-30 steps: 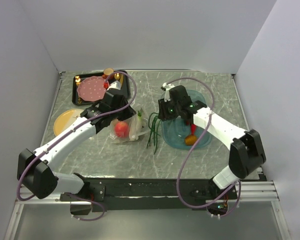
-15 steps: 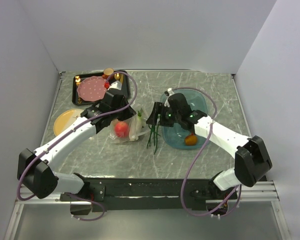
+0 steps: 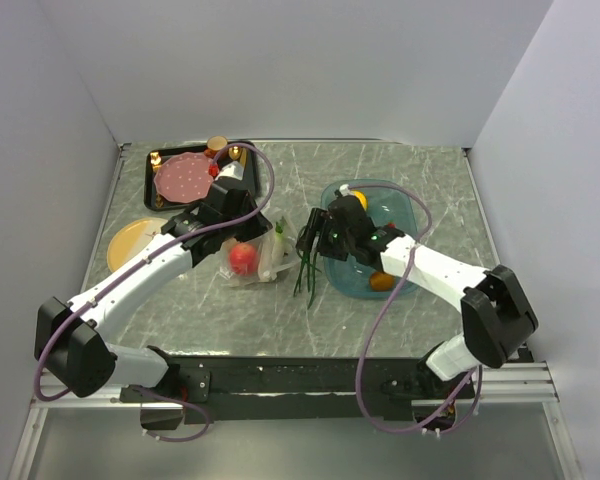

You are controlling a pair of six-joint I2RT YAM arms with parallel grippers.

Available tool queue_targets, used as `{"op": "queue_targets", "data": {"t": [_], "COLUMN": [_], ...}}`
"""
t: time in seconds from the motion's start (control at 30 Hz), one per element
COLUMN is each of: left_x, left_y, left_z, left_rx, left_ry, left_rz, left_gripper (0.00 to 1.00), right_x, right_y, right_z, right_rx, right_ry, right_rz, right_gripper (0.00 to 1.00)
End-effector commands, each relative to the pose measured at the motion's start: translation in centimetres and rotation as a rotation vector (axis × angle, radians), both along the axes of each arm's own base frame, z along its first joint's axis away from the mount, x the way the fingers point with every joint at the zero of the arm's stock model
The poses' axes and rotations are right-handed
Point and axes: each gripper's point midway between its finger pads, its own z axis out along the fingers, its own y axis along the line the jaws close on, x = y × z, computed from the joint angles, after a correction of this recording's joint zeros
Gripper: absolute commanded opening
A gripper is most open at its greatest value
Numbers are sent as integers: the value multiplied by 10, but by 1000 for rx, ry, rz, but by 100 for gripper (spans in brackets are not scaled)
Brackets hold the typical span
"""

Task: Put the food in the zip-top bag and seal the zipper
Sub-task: Pick up the fake vegetable from the bin.

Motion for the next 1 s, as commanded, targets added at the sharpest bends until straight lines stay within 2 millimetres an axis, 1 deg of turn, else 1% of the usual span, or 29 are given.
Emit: {"op": "queue_targets", "data": {"t": [0.0,0.13,0.17,0.2,0.23,0.27,0.3,0.33,0.37,0.4,0.43,0.47,0.5,0.57,0.6,0.63,0.67,0.73,0.77,0.83,0.87,0.9,0.93,0.97], "left_x": [7,6,6,6,6,6,6,6,6,6,5,5,5,6,6,6,6,6,7,6,6,6,6,5], "left_y": [-1,1,1,0,0,0,-1,-1,-1,-1,-1,-2,-2,-2,-3,-3,-2,-2,-2,-4,-4,-4,-4,-4], "left_z": [20,19,19,19,20,19,19,17,17,16,14,15,14,13,14,15,14,17,18,20,21,22,22,22], "left_rx": [-23,-23,-25,-24,-26,-26,-26,-23,-23,-22,-21,-24,-28,-27,-28,-29,-26,-29,-31,-36,-40,-43,-43,-45], "left_ry": [-52,-52,-53,-53,-52,-50,-49,-46,-45,-42,-39,-40,-42,-39,-38,-41,-40,-48,-49,-52,-54,-54,-53,-53], "left_rz": [5,10,11,9,7,5,4,2,2,3,2,1,1,0,0,0,2,2,3,-6,-6,-7,-8,-7], "left_gripper": [1,1,1,1,1,1,1,1,1,1,1,1,1,1,1,1,1,1,1,1,1,1,1,1], "right_x": [14,22,23,27,29,31,32,33,32,33,32,30,32,26,23,19,12,4,0,-6,-6,-13,-15,-15], "right_y": [10,21,22,21,23,22,21,20,17,15,14,12,7,5,2,0,1,-2,-2,-5,-6,0,2,8], "right_z": [-13,-18,-18,-23,-20,-19,-14,-11,-9,1,4,7,18,25,42,45,67,83,106,114,125,126,127,145], "right_rx": [2,25,21,-3,-2,-7,-14,-17,-32,-31,-33,-45,-51,-54,-37,-32,16,54,109,140,180,216,244,323], "right_ry": [4,-13,-12,-18,-25,-33,-57,-72,-86,-112,-125,-138,-169,-197,-236,-248,-298,-330,-377,-376,-402,-390,-388,-438], "right_rz": [-21,5,5,11,16,16,23,24,31,28,33,49,37,67,71,78,111,124,132,117,121,163,178,190], "right_gripper": [78,78,78,77,75,68,60,49,35,27,14,7,0,0,0,0,0,0,0,0,0,0,0,0]}}
